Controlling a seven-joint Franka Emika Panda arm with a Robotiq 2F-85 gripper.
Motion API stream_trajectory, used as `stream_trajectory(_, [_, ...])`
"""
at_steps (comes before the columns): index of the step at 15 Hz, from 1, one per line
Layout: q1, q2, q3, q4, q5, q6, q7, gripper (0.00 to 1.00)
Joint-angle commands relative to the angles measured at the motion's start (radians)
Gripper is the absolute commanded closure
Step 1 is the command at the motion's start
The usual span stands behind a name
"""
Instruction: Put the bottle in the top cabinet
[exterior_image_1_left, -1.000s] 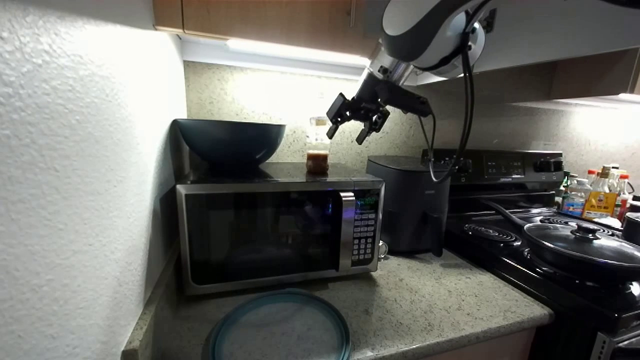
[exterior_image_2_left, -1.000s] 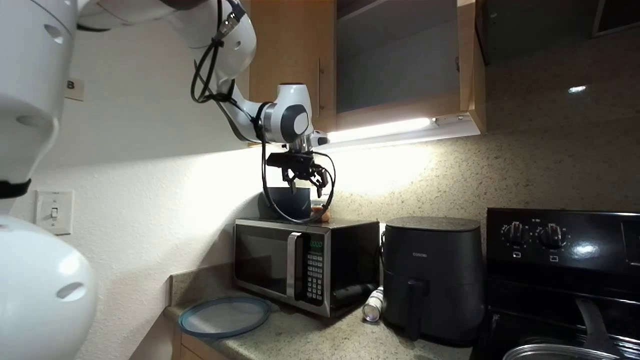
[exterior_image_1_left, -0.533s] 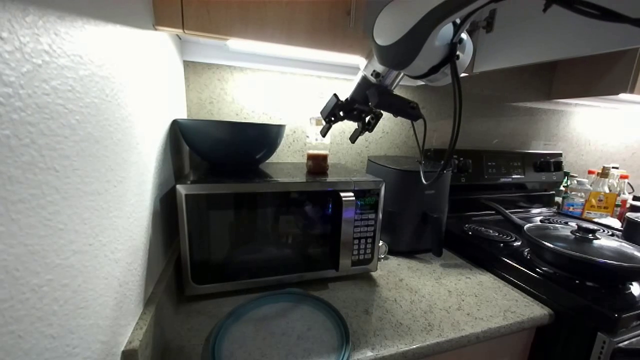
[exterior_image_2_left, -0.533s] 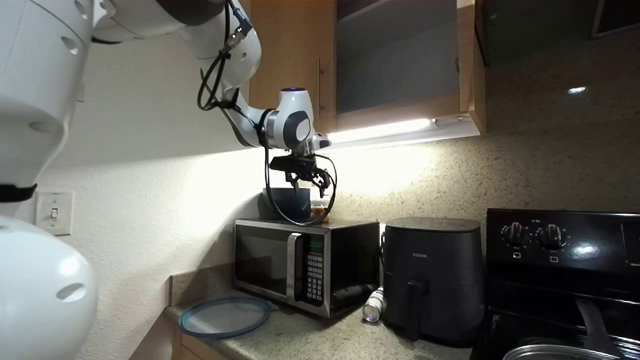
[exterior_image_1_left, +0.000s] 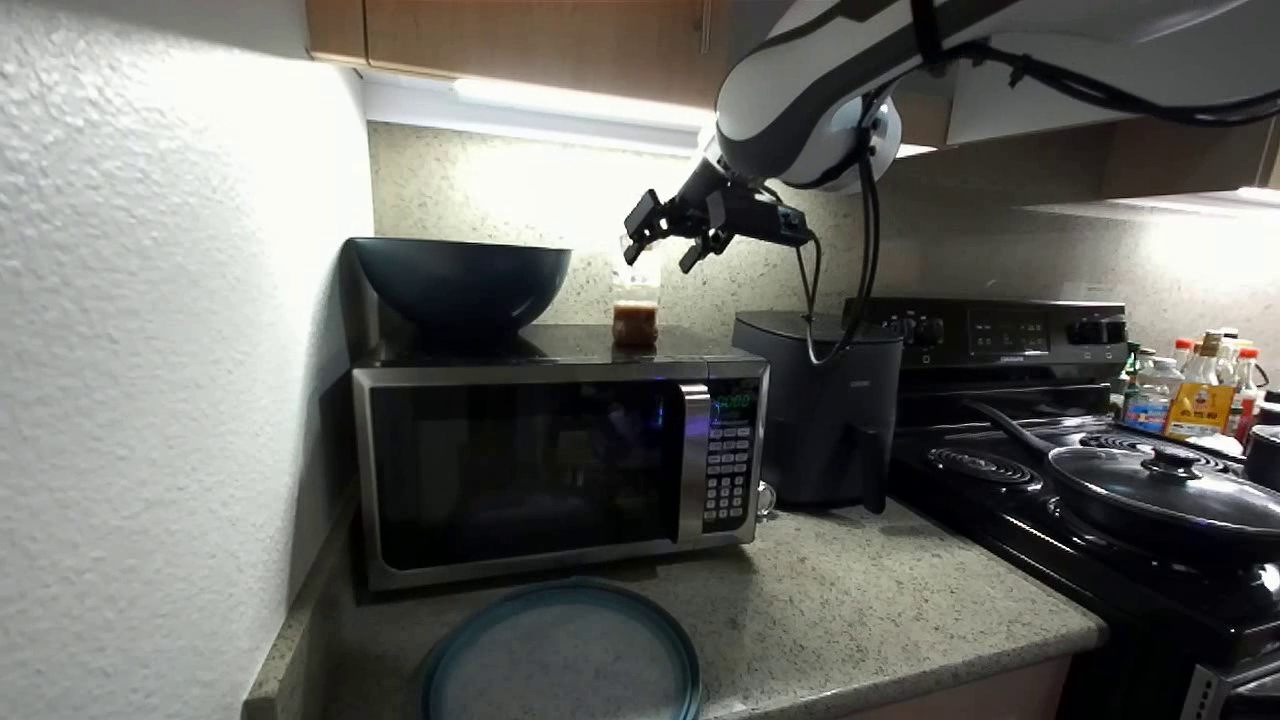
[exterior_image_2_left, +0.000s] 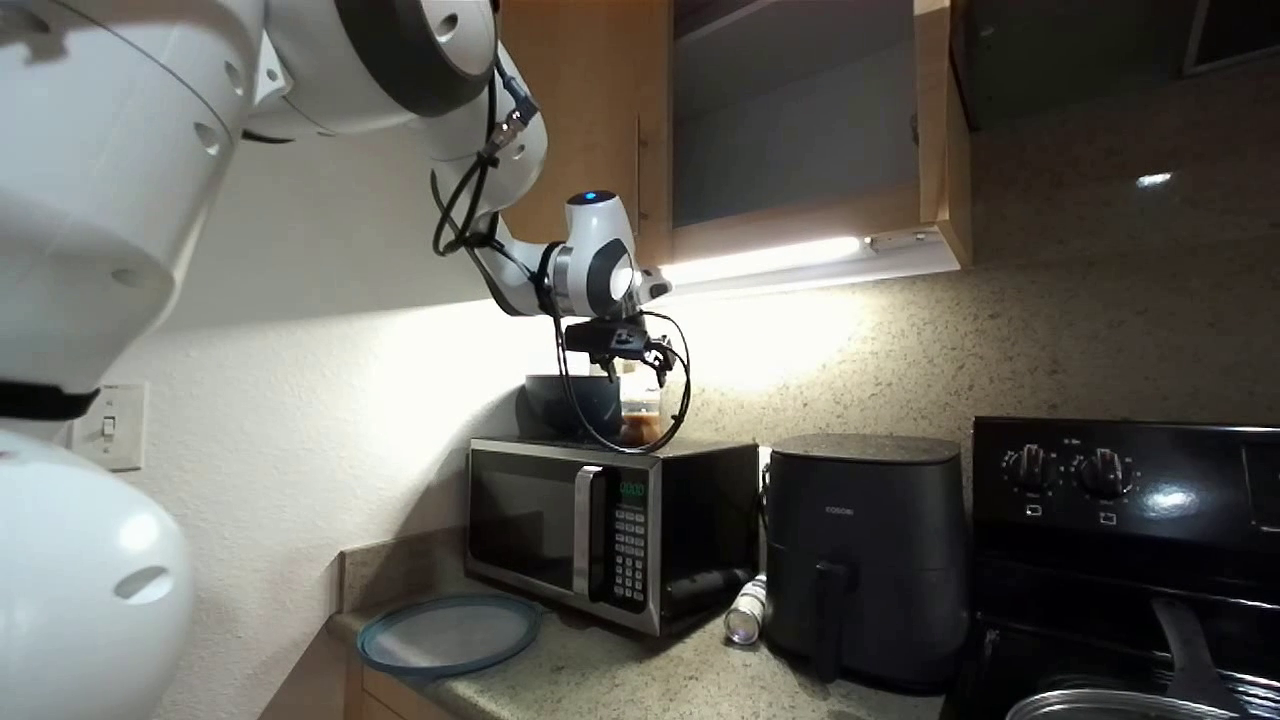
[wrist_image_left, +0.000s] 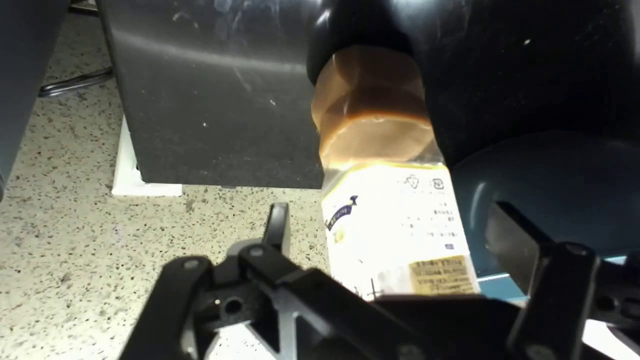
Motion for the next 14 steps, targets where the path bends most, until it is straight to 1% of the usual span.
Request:
stream_trajectory(1, [0.013,0.063,0.006,0.096,-0.019,0.005,-0.004,0.00])
stream_trajectory(5, [0.027,0.114,0.018,0.177,-0.011,-0.011,-0.016,0.00])
stream_trajectory(6, [0.029,0.125,0.020,0.193,-0.010,-0.014,-0.017,0.15])
stream_trajectory(7, [0.030,0.134,0.022,0.207,-0.008,-0.017,-0.020,0.26])
stream_trajectory(11, [0.025,0.156,0.030,0.245,0.006,-0.017,-0.024,0.53])
stream_trajectory(13, [0.023,0.161,0.032,0.253,0.008,-0.019,-0.025,0.63])
stream_trajectory(14, [0.022,0.162,0.034,0.256,0.012,-0.021,-0.024,0.64])
